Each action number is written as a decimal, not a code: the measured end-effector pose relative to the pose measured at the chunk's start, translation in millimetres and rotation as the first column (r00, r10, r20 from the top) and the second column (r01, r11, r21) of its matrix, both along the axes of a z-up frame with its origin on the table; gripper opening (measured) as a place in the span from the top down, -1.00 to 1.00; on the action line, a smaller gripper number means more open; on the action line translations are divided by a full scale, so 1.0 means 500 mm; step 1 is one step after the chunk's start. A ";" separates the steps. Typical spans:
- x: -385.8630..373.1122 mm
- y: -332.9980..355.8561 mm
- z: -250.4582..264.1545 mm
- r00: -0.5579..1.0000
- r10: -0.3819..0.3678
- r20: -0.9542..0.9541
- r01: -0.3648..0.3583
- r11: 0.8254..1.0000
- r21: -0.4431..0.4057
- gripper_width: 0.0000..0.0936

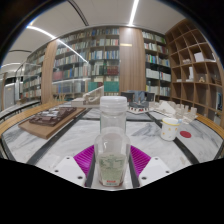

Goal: Pour water

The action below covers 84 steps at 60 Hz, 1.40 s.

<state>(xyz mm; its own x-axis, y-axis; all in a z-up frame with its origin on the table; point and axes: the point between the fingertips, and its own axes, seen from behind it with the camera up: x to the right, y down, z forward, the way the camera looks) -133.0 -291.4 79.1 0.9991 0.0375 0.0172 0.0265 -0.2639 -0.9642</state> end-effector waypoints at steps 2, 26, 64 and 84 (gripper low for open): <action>0.000 0.005 -0.003 1.000 0.000 -0.006 0.000 1.000 0.004 -0.10; -0.019 0.014 0.129 0.963 0.131 -0.237 -0.112 0.989 0.094 0.13; 0.333 0.349 0.333 -0.531 0.138 -0.836 -0.028 0.983 0.180 0.14; 0.346 0.357 0.310 -0.473 0.079 -0.877 -0.082 0.988 0.133 0.14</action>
